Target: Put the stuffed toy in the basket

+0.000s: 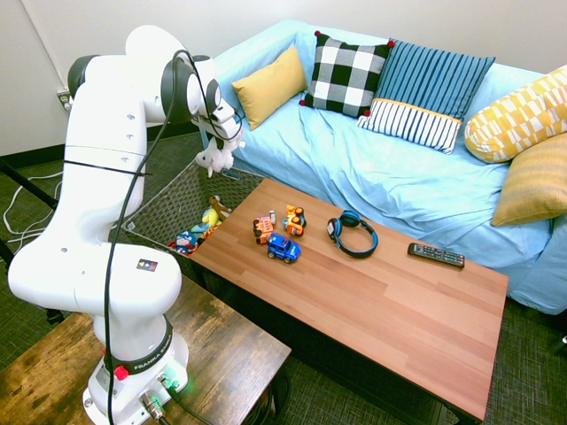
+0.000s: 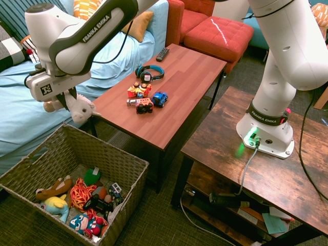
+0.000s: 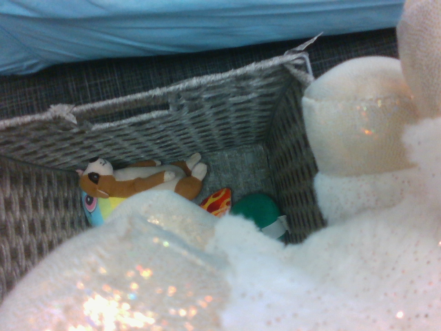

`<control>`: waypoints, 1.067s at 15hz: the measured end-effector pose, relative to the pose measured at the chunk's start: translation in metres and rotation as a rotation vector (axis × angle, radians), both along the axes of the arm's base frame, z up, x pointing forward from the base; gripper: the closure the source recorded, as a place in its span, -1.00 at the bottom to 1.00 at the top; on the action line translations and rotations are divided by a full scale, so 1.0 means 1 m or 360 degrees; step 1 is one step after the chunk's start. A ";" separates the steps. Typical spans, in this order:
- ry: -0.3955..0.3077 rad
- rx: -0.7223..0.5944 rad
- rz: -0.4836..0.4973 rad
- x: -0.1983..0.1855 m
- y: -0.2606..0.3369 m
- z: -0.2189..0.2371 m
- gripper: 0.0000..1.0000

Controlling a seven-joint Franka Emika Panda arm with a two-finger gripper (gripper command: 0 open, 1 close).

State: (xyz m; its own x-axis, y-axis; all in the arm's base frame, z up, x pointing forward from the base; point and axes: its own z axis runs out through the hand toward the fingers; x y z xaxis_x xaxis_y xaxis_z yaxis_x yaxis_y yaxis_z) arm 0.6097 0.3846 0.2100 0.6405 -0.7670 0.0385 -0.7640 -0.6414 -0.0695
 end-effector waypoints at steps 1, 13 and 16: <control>0.0018 -0.0009 -0.0006 -0.006 0.009 -0.012 1.00; 0.0232 -0.0112 0.0011 -0.046 0.032 -0.111 -1.00; 0.0247 -0.0130 0.0006 -0.047 0.029 -0.120 -1.00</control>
State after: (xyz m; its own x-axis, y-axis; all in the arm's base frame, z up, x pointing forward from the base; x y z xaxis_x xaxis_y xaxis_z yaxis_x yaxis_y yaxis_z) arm 0.5628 0.4132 0.0905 0.6466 -0.7628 0.0007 -0.7589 -0.6432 0.1016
